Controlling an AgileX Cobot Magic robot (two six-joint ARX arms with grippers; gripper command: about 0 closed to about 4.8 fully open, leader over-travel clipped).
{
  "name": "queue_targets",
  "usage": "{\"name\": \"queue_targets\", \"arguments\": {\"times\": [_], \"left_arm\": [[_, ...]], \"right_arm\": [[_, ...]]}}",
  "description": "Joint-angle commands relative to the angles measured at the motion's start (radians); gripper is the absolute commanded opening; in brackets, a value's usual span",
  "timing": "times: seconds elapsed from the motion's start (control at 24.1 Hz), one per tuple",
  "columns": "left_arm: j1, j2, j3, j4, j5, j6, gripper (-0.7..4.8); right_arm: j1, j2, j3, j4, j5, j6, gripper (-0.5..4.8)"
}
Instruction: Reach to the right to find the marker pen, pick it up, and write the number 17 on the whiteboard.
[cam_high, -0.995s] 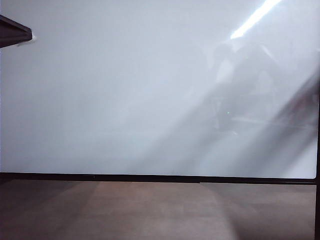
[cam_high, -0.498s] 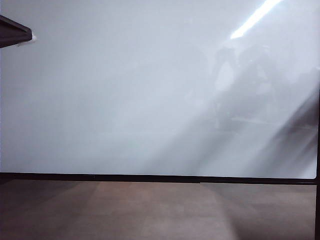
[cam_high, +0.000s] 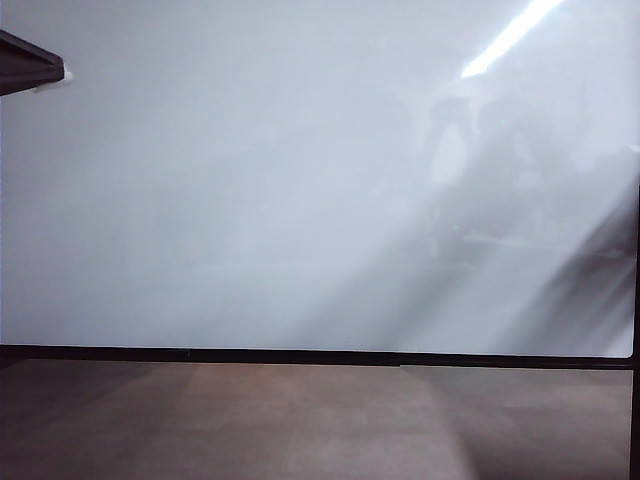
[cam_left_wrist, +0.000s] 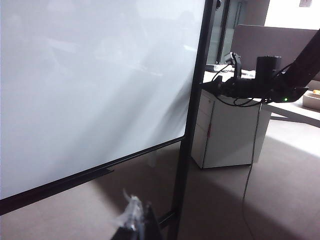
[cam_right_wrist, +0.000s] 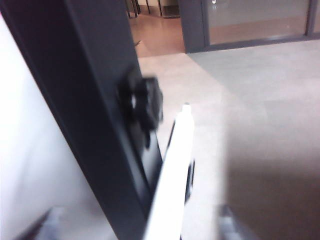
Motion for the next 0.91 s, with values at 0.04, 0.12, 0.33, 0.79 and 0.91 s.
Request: {"name": "queue_targets", "arguments": {"times": [0.04, 0.12, 0.33, 0.79, 0.91], "left_arm": [[0.000, 0.001, 0.000, 0.010, 0.000, 0.002, -0.05], [0.000, 0.001, 0.000, 0.009, 0.000, 0.002, -0.05], [0.000, 0.001, 0.000, 0.009, 0.000, 0.002, -0.05], [0.000, 0.001, 0.000, 0.009, 0.000, 0.002, -0.05], [0.000, 0.001, 0.000, 0.009, 0.000, 0.002, -0.05]], "right_arm": [[0.004, 0.007, 0.002, 0.017, 0.002, 0.003, 3.55], [0.004, 0.007, 0.002, 0.019, 0.002, 0.002, 3.55], [0.003, 0.007, 0.002, 0.025, 0.010, 0.002, 3.45], [0.003, 0.007, 0.003, 0.026, 0.023, 0.001, 0.74], [0.002, 0.007, 0.003, 0.037, 0.046, 0.002, -0.04]]}}
